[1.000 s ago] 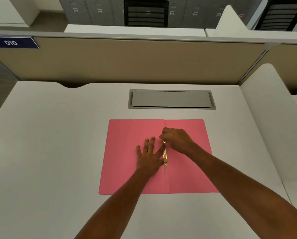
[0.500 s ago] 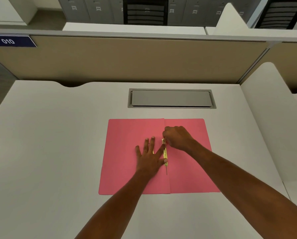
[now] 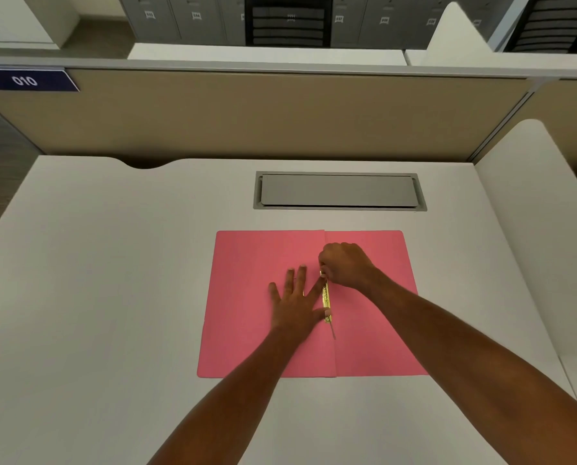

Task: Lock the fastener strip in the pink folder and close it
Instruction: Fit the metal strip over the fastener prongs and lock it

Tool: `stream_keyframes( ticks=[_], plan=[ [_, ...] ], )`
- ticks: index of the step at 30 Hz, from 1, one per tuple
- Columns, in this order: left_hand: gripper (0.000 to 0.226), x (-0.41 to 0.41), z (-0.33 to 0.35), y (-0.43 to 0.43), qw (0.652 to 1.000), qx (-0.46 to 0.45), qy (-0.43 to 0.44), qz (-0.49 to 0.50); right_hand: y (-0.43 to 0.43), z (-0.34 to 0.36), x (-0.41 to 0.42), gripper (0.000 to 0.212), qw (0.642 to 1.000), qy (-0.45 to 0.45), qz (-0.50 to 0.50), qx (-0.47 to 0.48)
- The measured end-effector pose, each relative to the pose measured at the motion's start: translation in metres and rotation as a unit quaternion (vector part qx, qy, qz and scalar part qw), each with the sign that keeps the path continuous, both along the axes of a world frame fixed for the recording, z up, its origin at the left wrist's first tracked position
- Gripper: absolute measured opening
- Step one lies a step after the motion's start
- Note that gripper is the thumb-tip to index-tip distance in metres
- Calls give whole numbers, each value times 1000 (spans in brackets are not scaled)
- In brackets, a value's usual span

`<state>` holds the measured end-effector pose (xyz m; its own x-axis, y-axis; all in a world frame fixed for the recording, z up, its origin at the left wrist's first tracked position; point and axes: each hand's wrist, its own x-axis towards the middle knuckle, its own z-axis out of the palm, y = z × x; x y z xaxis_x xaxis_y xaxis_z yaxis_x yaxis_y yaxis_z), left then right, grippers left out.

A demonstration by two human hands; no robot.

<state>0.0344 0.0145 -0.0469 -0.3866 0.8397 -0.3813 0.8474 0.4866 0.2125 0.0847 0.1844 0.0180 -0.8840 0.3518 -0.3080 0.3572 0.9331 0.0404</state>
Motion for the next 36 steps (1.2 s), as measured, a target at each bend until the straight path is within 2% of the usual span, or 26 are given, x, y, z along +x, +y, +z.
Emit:
stream_keyframes(
  ticks=[9,13,15,19,25,32,36],
  plan=[
    [85,-1,1,1,1000,1,0,-1,8,-6,8,20,980,40,-161,-107],
    [85,-1,0,1,1000,-1,5,-4,7,-11,8,17,969,72,-195,-133],
    [85,-1,-1,0,1000,-2,8,-5,5,-10,7,18,968,85,-199,-131],
    [85,-1,-1,0,1000,1,9,-6,-2,-11,13,39,961,122,-213,-126],
    [81,-1,1,-1,1000,1,-5,2,-12,-20,33,26,957,125,-210,-155],
    [97,-3,7,1,1000,-19,-11,-10,-19,-19,40,49,976,87,-149,-130],
    [104,-5,13,2,999,-39,-10,-21,-23,-18,40,48,982,72,-129,-114]
  ],
)
